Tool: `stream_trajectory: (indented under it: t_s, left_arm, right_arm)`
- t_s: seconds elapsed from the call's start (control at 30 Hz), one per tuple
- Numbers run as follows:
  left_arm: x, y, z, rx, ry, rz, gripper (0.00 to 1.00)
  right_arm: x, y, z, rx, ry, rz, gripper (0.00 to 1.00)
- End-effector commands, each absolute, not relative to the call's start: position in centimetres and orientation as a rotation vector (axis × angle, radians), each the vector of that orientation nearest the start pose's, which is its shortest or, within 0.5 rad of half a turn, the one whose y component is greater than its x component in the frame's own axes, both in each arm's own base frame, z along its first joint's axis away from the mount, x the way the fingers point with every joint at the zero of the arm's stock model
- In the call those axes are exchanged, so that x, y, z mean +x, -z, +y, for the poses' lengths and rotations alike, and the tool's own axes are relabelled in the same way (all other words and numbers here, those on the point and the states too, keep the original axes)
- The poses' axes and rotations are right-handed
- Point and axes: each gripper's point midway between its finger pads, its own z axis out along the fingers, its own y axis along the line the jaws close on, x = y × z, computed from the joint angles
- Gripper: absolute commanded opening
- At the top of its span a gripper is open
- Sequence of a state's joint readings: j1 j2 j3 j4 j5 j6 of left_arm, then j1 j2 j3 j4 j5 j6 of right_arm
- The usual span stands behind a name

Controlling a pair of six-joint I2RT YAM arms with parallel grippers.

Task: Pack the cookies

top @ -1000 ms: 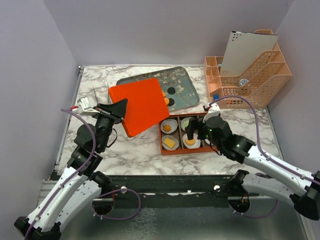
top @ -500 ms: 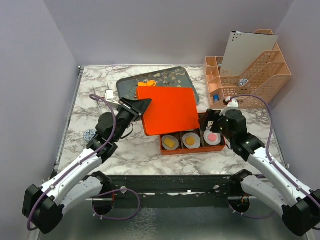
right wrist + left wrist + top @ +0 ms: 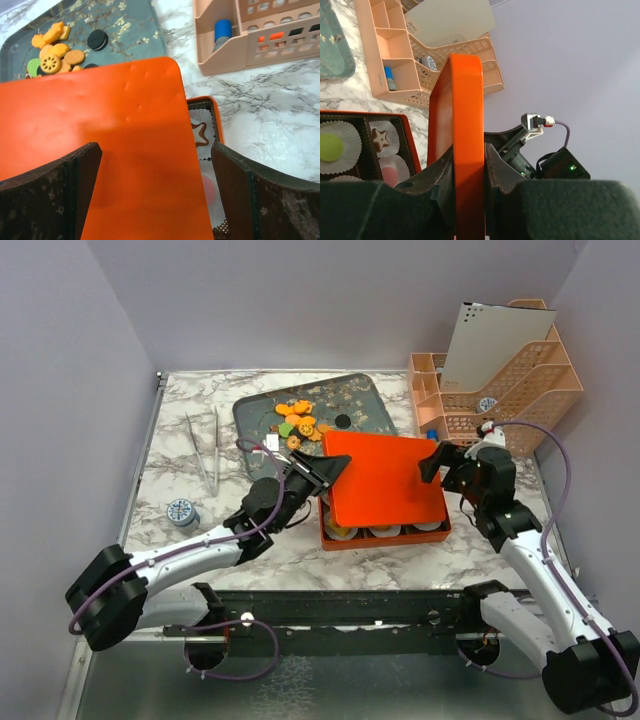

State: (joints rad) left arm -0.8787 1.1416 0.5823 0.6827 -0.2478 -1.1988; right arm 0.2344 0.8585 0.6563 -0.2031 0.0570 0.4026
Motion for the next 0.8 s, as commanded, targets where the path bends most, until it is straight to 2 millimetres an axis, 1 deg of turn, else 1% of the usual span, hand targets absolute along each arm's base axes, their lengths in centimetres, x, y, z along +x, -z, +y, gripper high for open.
stream_trajectory:
  t_s: [0.0,0.1,0.2,0.27,0.4,0.5,0.67,0.77]
  left_arm:
    - [26.6,-31.7,-30.9,-0.607,1.593,1.371,0.00]
    - [26.7,-30.7,-31.6,-0.647,1.606,1.359,0.00]
    - [26.6,-30.6,-31.9,-0.674,1.647,1.331,0.00]
    - [26.5,-30.3,-32.3,-0.675,1.643,1.337,0.00]
    - [26.8,-28.3,-32.1,-0.720,1.609,1.369,0.00]
    - [26.7,-26.8,-32.3,-0.769,1.635,1.401,0.00]
    - [26.3,-26.8,-33.4,-0.758,1.681,1.411,0.00]
    - [26.3,-26.1,-33.8,-0.766,1.673,1.432,0.00]
  right_arm:
    - [30.7,-18.7,7.9,0.216,-0.440,1.980,1.00]
    - [30.6,-18.1,7.4,0.236,-0.443,1.994,1.00]
    - [30.4,-17.5,7.0,0.243,-0.432,2.008,1.00]
    - [30.4,-16.9,6.7,0.252,-0.425,2.023,1.00]
    - [30.1,-15.1,6.2,0.276,-0.400,2.062,1.00]
    - [29.8,-13.9,6.0,0.286,-0.384,2.088,1.00]
    - [29.8,-13.5,5.6,0.302,-0.357,2.096,1.00]
    - [29.8,-13.2,5.2,0.313,-0.330,2.104,1.00]
